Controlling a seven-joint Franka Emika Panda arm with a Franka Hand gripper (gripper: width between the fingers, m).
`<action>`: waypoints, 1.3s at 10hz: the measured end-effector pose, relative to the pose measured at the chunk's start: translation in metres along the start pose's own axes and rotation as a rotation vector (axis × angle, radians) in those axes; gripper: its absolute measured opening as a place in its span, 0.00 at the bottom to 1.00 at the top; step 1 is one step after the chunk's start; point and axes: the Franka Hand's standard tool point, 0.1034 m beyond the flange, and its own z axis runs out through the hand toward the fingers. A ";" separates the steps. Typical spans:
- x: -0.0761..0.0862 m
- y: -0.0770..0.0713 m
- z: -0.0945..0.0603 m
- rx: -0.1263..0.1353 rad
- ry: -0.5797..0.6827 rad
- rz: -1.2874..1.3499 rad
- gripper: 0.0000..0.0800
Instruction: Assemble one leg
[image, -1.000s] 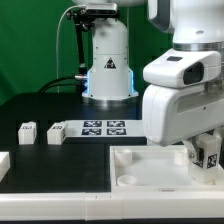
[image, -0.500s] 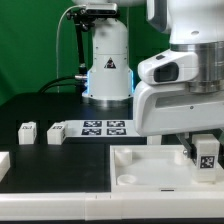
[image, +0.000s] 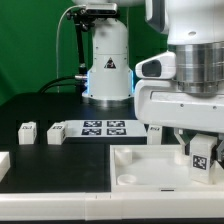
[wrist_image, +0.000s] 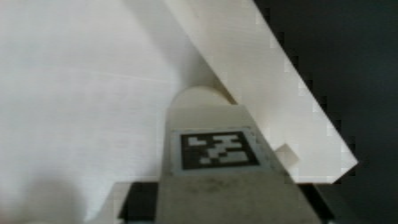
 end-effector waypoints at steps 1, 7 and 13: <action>-0.001 0.000 0.001 -0.003 0.001 0.137 0.37; -0.002 0.000 0.001 -0.002 -0.001 -0.043 0.77; -0.006 -0.004 0.001 -0.004 0.000 -0.640 0.81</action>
Offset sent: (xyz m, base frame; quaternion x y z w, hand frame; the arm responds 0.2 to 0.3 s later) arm 0.0000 0.0000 0.0000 0.0000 0.0000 -0.0899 0.9960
